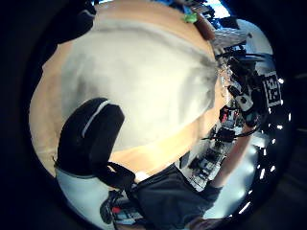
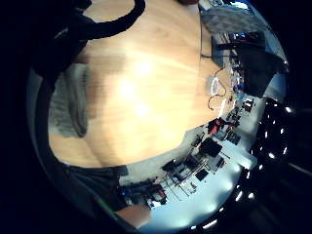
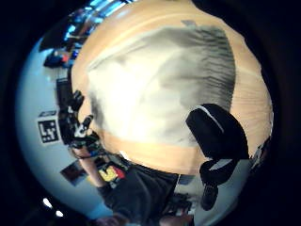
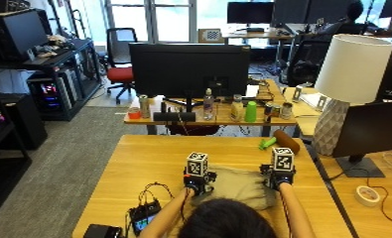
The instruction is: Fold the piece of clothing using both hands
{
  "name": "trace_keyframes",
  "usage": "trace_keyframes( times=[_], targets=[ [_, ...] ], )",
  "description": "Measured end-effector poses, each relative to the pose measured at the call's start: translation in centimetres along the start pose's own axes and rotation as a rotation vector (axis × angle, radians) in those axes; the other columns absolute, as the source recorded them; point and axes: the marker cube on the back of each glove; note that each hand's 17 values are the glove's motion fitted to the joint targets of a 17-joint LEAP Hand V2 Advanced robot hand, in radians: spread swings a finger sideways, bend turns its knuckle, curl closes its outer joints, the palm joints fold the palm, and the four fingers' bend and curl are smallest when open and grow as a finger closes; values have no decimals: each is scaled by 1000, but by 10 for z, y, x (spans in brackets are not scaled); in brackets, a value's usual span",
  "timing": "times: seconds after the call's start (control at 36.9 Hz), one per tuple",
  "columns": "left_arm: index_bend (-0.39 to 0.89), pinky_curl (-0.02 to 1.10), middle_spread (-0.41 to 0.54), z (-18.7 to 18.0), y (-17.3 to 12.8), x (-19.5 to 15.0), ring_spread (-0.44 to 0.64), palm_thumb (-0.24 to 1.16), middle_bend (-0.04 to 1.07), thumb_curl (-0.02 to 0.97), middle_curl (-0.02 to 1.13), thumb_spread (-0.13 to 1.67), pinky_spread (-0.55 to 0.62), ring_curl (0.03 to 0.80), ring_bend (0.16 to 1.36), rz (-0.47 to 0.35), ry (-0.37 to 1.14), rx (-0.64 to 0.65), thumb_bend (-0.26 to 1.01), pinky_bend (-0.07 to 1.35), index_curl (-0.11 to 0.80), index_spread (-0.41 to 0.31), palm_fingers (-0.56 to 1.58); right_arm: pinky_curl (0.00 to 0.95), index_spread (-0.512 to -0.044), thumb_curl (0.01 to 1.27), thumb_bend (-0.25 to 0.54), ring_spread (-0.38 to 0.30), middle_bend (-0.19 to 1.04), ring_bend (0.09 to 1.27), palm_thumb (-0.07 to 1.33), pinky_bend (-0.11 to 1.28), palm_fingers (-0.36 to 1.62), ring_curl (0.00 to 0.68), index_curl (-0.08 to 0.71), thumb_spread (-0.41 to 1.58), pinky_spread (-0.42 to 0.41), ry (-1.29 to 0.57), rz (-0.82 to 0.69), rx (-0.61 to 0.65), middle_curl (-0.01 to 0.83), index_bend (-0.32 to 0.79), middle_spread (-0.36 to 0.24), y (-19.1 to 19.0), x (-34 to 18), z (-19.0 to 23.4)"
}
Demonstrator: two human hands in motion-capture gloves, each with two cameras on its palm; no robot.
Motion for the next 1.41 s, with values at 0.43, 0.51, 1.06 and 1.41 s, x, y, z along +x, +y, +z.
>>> trace_keyframes(
  times=[0.43, 0.51, 1.06, 1.41],
  targets=[
    [198, 328, -16, 70, -3, -4, 44, 333, 157, 215, 240, 1160, 69, 346, 436, 47, 13, -125, -23, 468, 416, -125, 413, 401, -401, 241, -8, -28, 149, 514, 818, 791, 193, 383, 144, 1187, 84, -147, -140, -36, 316, 74, -113, -45, 3, 58],
    [190, 328, -18, 69, -2, -1, 52, 328, 151, 217, 244, 1153, 77, 345, 429, 64, 9, -145, -22, 459, 418, -125, 413, 401, -403, 247, 3, -47, 155, 554, 850, 821, 229, 383, 135, 1180, 58, -187, -133, -66, 310, 69, -110, -46, 2, 60],
    [179, 341, 0, 71, 5, 0, 78, 314, 141, 226, 253, 1153, 94, 346, 432, 24, 17, -247, -17, 436, 415, -121, 405, 356, -400, 313, 72, -199, 211, 743, 1127, 772, 754, 408, 136, 1083, -124, -99, -139, 43, 340, 58, -79, -41, -26, 52],
    [179, 350, 4, 72, 14, 1, 84, 315, 142, 230, 254, 1161, 102, 345, 430, 18, 26, -351, -17, 428, 414, -115, 391, 357, -321, 339, 39, -225, 293, 749, 1186, 667, 1166, 446, 196, 974, -254, -174, 8, 149, 408, 119, -130, -38, -24, 53]
  ],
)
